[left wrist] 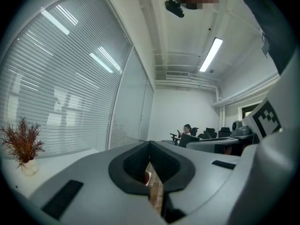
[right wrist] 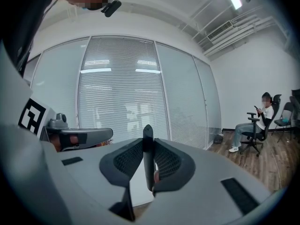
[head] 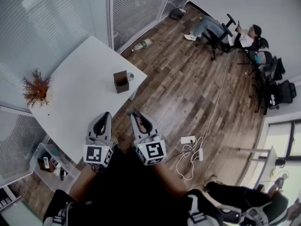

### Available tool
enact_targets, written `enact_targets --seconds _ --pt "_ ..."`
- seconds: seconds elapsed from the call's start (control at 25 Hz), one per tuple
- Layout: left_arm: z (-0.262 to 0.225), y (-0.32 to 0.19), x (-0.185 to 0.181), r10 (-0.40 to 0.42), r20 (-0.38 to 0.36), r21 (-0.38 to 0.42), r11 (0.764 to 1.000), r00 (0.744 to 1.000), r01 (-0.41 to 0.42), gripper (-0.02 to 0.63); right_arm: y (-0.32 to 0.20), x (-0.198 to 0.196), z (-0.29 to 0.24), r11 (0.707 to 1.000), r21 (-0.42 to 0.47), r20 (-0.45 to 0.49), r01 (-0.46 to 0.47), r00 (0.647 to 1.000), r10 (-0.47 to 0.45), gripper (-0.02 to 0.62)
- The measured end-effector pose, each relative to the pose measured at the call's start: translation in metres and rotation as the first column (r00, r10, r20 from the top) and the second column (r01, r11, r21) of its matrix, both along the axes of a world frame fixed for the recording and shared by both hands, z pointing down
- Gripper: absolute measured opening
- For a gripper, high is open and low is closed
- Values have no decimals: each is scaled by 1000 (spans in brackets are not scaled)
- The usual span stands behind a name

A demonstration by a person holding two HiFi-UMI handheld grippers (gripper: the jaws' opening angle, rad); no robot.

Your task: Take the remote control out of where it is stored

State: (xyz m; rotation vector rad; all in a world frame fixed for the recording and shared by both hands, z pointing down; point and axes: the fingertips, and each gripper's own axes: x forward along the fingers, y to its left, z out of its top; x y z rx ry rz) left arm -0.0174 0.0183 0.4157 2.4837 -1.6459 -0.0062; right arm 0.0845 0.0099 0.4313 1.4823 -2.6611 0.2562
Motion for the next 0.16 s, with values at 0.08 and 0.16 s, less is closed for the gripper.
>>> enact_targets --seconds 0.08,0.16 --pt "0 -1 0 0 -1 -3 1000 1000 0 8 -1 0 1 1000 -5 -4 2 1000 -2 75" --pt "1 -2 0 1 -2 -6 1000 1000 -1 8 0 0 2 1000 -11 -6 4 1000 -4 75"
